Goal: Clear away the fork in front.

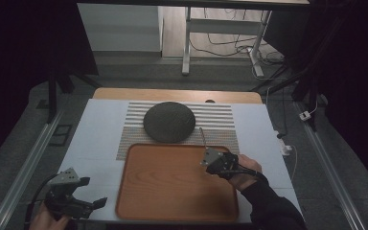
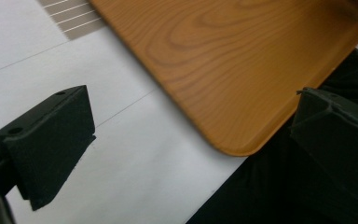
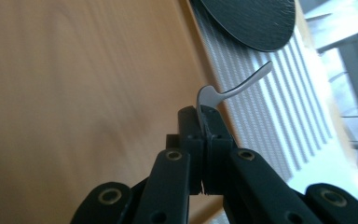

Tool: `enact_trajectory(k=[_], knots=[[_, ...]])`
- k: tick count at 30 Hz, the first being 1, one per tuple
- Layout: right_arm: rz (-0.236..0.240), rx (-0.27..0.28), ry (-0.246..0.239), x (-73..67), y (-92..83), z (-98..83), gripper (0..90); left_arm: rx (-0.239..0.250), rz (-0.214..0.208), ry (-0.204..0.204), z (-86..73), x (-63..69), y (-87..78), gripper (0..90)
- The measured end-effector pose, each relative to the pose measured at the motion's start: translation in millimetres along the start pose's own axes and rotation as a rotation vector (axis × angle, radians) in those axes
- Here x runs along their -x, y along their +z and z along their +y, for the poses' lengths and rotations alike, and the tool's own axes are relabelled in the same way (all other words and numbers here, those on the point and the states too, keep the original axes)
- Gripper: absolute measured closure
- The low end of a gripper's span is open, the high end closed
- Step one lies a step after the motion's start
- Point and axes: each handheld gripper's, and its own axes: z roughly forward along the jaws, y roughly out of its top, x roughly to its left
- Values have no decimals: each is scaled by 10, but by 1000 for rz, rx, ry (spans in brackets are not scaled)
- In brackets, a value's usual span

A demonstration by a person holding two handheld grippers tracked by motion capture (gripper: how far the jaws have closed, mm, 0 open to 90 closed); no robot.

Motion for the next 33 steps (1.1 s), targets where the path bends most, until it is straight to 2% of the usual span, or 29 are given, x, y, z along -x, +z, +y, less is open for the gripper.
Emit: enact_trajectory(k=[1, 3, 4, 5, 7, 10, 12, 14, 15, 20, 21, 22, 27, 31, 32, 33], knots=[[43, 35, 46, 10, -67, -44, 890, -1, -5, 5, 15, 12, 11, 0], [58, 47, 64, 17, -90, -61, 890, -2, -12, 15, 38, 28, 25, 0], [78, 65, 92, 26, -118, -84, 891, -2, -19, 25, 56, 35, 38, 0], [125, 104, 137, 55, -181, -143, 890, -4, -28, 31, 71, 40, 49, 0], [155, 141, 180, 72, -230, -197, 890, 0, -44, 47, 101, 50, 75, 0], [186, 171, 219, 80, -269, -244, 890, -6, -59, 71, 157, 76, 126, 0], [246, 219, 281, 88, -320, -320, 890, -11, -66, 89, 201, 100, 163, 0], [262, 232, 294, 85, -333, -339, 890, -13, -70, 108, 248, 125, 207, 0], [296, 258, 320, 75, -358, -368, 891, -17, -73, 116, 272, 137, 229, 0], [371, 316, 358, 54, -402, -403, 890, -15, -115, 153, 391, 170, 344, 0], [406, 339, 375, 43, -418, -413, 891, -18, -117, 162, 411, 174, 359, 0], [406, 339, 375, 43, -418, -413, 891, -18, -115, 175, 438, 181, 379, 0], [488, 383, 409, 13, -444, -436, 890, -12, -128, 227, 603, 225, 482, 0], [532, 394, 403, -10, -441, -436, 890, -26, -132, 283, 739, 265, 583, 0], [559, 403, 404, -30, -432, -425, 890, -29, -136, 293, 768, 276, 616, 0], [559, 403, 404, -30, -432, -425, 890, -33, -138, 302, 790, 285, 641, 0]])
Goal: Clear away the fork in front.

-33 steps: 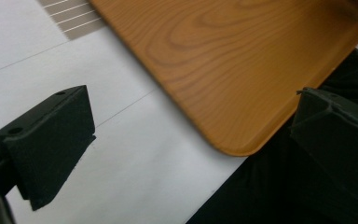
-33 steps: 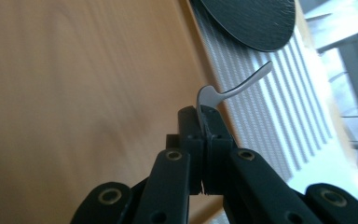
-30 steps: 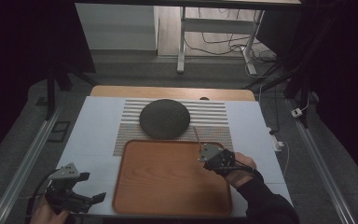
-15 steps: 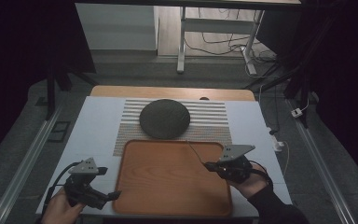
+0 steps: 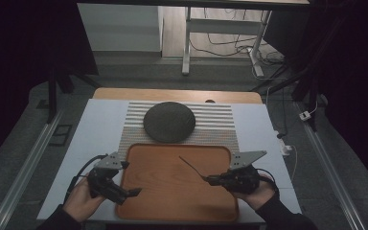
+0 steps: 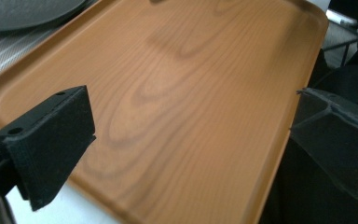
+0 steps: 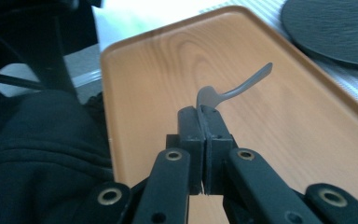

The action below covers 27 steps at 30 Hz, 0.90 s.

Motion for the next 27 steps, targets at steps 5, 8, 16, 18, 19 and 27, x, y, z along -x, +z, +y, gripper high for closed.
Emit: enact_trajectory(k=[5, 8, 16, 18, 19, 27], knots=[[60, 18, -2, -32, 43, 9, 890, -30, -42, 56, 157, 9, 182, 0], [96, 34, 0, -47, 53, 23, 890, -57, -52, 98, 240, 33, 275, 0], [173, 41, -17, -102, 106, 58, 890, -86, -98, 184, 445, 79, 479, 4], [189, 39, -27, -124, 119, 74, 890, -91, -111, 204, 473, 83, 517, 4], [199, 44, -28, -133, 127, 79, 890, -93, -120, 213, 487, 88, 542, 4], [275, 28, -69, -207, 168, 139, 890, -111, -161, 302, 544, 147, 674, 112]])
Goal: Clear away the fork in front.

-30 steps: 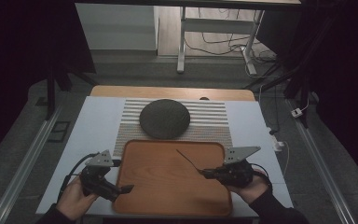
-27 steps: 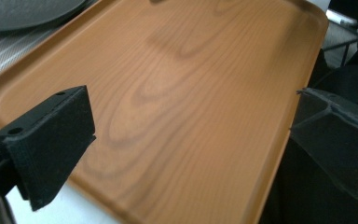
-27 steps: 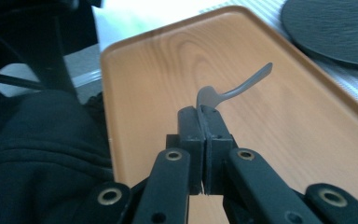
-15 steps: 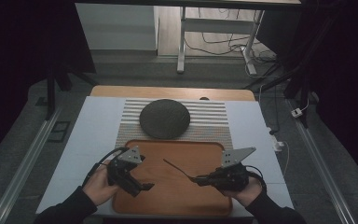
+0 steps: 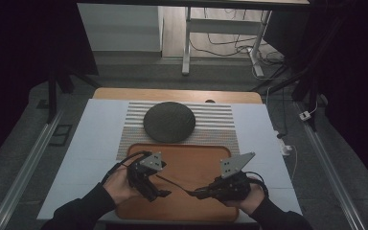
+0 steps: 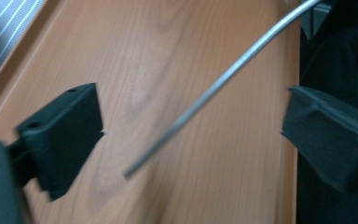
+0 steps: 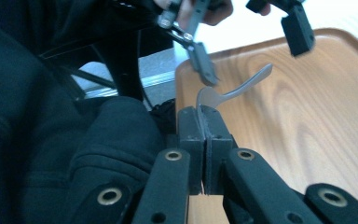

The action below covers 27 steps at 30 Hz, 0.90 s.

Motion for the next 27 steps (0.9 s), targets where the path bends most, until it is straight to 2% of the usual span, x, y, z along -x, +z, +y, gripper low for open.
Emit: enact_trajectory(k=[5, 6, 7, 8, 9, 10, 11, 15, 16, 17, 18, 23, 27], knots=[[29, -16, -25, -47, 32, 36, 890, -34, -44, 68, -2, 37, 29, 376], [33, -20, -29, -51, 34, 41, 890, -40, -49, 76, 0, 41, 31, 416], [33, -20, -29, -51, 34, 41, 890, -45, -57, 89, 2, 49, 35, 416], [42, -24, -38, -64, 41, 48, 890, -50, -59, 100, 4, 55, 38, 486], [46, -28, -41, -66, 40, 50, 890, -55, -60, 109, 5, 59, 37, 524], [46, -28, -41, -66, 40, 50, 890, -56, -66, 118, 5, 68, 40, 524], [52, -41, -53, -78, 41, 56, 890, -57, -73, 127, 4, 74, 42, 586], [66, -50, -64, -95, 47, 60, 890, -58, -90, 164, -3, 100, 54, 638], [63, -56, -68, -98, 45, 62, 890, -60, -87, 181, -5, 118, 62, 664], [61, -61, -69, -99, 46, 62, 889, -62, -89, 192, -3, 129, 68, 733], [59, -64, -69, -97, 45, 60, 889, -64, -90, 203, -3, 138, 71, 733], [96, -81, -57, -78, 64, 44, 887, -82, -90, 310, -13, 204, 96, 793], [94, -84, -56, -68, 79, 29, 869, -112, -87, 380, -14, 239, 112, 822]])
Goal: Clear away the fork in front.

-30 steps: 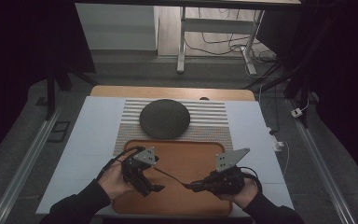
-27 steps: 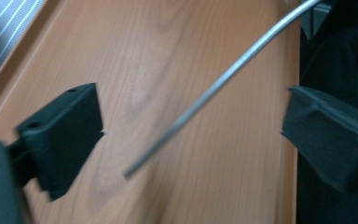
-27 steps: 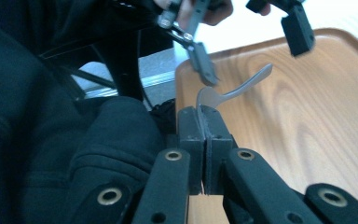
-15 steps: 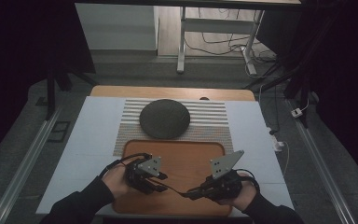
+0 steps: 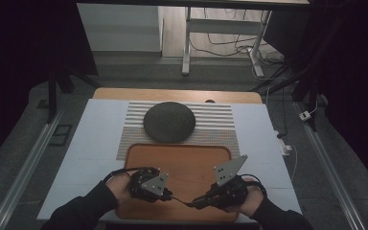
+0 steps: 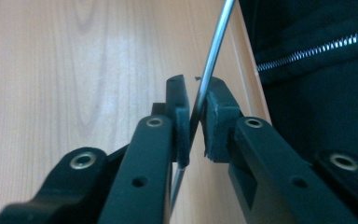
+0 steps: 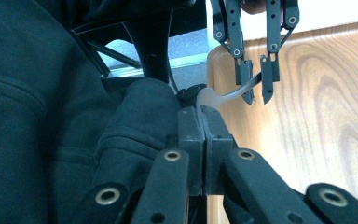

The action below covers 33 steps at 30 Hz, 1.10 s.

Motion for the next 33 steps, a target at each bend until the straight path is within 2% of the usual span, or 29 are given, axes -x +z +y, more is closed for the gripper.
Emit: enact_trajectory(k=[4, 5, 7, 8, 11, 12, 14, 15, 16, 17, 18, 19, 20, 21, 22, 23, 25, 27, 31, 33], knots=[[-34, 3, 3, 10, -14, -3, 817, -20, -14, 34, 14, 40, 22, 849], [-59, 11, 8, 22, -29, -6, 784, -25, -19, 31, 23, 48, 29, 858], [-62, 11, 8, 24, -33, -7, 776, -28, -34, 13, 34, 50, 35, 858], [-67, 12, 9, 23, -36, -9, 764, -30, -41, -4, 37, 50, 36, 858], [-130, 19, 25, 23, -41, -14, 667, -32, -57, -51, 42, 46, 39, 859], [-130, 19, 25, 23, -41, -14, 667, -35, -63, -71, 44, 43, 40, 859], [-192, 29, 50, 34, -83, -33, 587, -38, -75, -125, 46, 45, 45, 858], [-192, 29, 50, 34, -83, -33, 587, -41, -77, -137, 43, 45, 45, 858], [-214, 36, 57, 34, -94, -40, 552, -47, -82, -162, 40, 42, 43, 858], [-267, 44, 83, 43, -129, -61, 496, -51, -83, -183, 35, 37, 38, 858], [-287, 47, 90, 44, -142, -69, 466, -54, -81, -202, 32, 35, 34, 858], [-287, 47, 90, 44, -142, -69, 466, -56, -77, -222, 26, 32, 24, 858], [-351, 52, 111, 45, -167, -93, 418, -56, -73, -247, 14, 31, 8, 859], [-351, 52, 111, 45, -167, -93, 418, -57, -70, -258, 6, 28, -3, 859], [-398, 59, 127, 34, -186, -121, 373, -55, -63, -290, -9, 28, -18, 858], [-398, 59, 127, 34, -186, -121, 373, -59, -57, -305, -18, 26, -28, 858], [-434, 56, 142, 23, -204, -145, 334, -68, -43, -348, -52, 25, -48, 858], [-484, 58, 155, 2, -231, -176, 297, -90, -14, -379, -78, 32, -55, 858], [-575, 40, 160, -50, -277, -236, 248, -111, 12, -460, -134, 32, -83, 858], [-609, 27, 173, -68, -292, -276, 219, -121, 30, -516, -176, 20, -113, 858]])
